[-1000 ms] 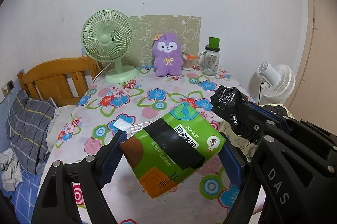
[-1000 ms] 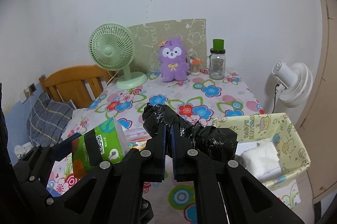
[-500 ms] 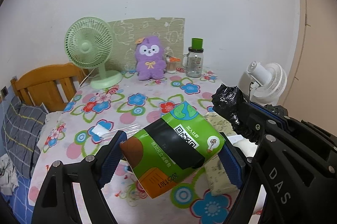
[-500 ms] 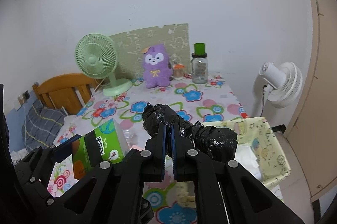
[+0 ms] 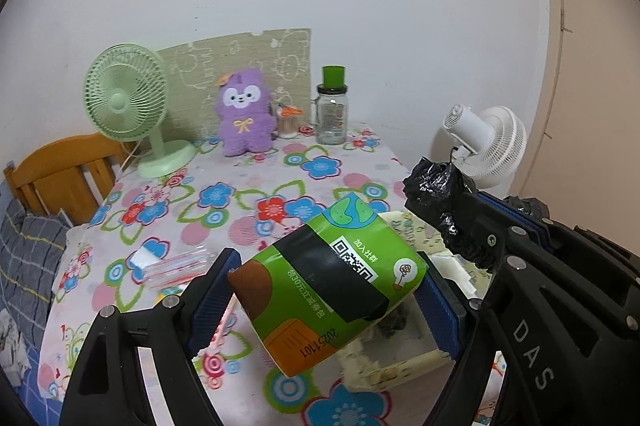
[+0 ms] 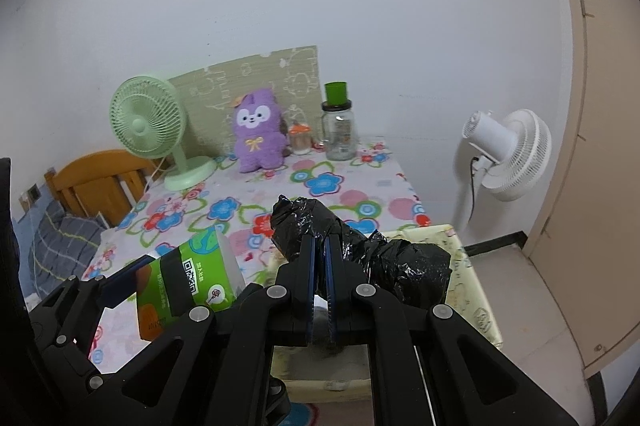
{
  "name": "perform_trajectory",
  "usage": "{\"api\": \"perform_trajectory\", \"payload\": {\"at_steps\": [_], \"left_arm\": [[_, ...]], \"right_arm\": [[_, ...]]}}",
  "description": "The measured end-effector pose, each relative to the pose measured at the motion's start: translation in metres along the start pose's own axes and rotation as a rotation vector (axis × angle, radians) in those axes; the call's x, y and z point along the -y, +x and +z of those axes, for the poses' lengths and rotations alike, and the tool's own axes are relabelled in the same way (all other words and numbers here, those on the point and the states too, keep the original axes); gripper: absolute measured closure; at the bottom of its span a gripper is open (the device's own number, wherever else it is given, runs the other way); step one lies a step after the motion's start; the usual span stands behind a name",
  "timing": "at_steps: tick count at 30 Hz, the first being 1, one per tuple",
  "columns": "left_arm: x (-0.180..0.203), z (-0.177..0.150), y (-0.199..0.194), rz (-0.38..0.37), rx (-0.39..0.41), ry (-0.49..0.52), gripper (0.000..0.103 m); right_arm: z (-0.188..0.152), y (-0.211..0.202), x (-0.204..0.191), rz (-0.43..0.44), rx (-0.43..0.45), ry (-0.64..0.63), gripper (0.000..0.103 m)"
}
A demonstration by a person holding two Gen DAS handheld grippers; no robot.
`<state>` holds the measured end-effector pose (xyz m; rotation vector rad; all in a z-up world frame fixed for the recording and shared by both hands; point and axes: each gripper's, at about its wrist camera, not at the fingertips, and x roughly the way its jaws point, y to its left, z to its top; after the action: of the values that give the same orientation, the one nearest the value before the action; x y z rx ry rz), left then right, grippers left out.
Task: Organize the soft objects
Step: 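Carry the black bag and green package over the fabric basket with both tools, then open the left tool to drop the green package into the basket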
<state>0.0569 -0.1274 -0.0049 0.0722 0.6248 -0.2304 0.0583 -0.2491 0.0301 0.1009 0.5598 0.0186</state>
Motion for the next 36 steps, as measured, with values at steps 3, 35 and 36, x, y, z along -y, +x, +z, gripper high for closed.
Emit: {"api": "perform_trajectory", "payload": {"at_steps": [3,35,36], "left_arm": [[0.012,0.002,0.005,-0.013,-0.001,0.016,0.017],[0.050,-0.002,0.080,-0.050,-0.155,0.113,0.002],[0.050,-0.001,0.080,-0.050,-0.156,0.113,0.001]], "right_arm": [[0.000,0.002,0.012,-0.010,0.003,0.003,0.095],[-0.014,0.068,0.063,-0.019,-0.116,0.080,0.095],[-0.013,0.070,0.064,-0.021,-0.119,0.082,0.095]]}}
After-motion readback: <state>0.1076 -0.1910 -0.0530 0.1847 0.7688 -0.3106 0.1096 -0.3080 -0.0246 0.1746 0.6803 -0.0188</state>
